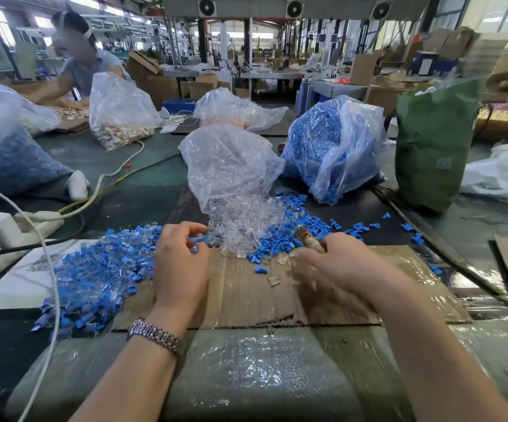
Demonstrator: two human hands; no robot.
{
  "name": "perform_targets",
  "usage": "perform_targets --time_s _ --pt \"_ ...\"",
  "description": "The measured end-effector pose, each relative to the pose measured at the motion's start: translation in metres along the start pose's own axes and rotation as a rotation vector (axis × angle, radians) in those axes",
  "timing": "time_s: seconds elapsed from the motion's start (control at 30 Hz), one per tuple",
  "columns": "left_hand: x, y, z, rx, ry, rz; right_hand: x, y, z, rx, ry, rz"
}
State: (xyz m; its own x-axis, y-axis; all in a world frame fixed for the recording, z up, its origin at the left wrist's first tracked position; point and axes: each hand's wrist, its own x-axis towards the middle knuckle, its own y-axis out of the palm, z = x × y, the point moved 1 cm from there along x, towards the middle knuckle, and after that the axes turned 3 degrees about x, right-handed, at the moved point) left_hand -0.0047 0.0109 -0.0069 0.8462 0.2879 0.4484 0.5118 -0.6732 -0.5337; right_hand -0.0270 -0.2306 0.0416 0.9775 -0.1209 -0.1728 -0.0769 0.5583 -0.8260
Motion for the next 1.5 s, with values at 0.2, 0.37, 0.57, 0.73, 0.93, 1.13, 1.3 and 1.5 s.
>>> perform_targets --time_s 0.2,0.37,0.57,0.73,0.93,1.13,1.3,1.5 --pt "-0.013 0.014 -0.012 0.125 0.300 0.204 0.013 0.018 -0.018 -0.347 0.161 -0.139" --pt "-0.016 0.025 -0.012 0.239 0.458 0.350 0.003 0.031 0.008 -0.254 -0.176 -0.254" --pt "-0.014 0.026 -0.010 0.299 0.413 0.292 0.006 0.054 0.040 -0.251 -0.365 -0.155" --pt "-0.015 0.022 -0.008 0.214 0.393 0.236 0.020 0.063 0.041 -0.230 -0.370 -0.131" --pt "-0.026 0.026 -0.025 0.115 0.520 0.397 0.027 0.049 0.010 0.520 -0.293 -0.339" --pt "-0.034 0.036 -0.031 0.101 0.564 0.530 0.029 0.048 0.007 0.597 -0.283 -0.397" --pt "-0.030 0.030 -0.030 0.080 0.445 0.482 0.027 0.048 0.005 0.608 -0.272 -0.393" --pt "-0.022 0.017 -0.027 -0.265 0.014 0.498 0.028 0.048 0.006 0.708 -0.292 -0.289"
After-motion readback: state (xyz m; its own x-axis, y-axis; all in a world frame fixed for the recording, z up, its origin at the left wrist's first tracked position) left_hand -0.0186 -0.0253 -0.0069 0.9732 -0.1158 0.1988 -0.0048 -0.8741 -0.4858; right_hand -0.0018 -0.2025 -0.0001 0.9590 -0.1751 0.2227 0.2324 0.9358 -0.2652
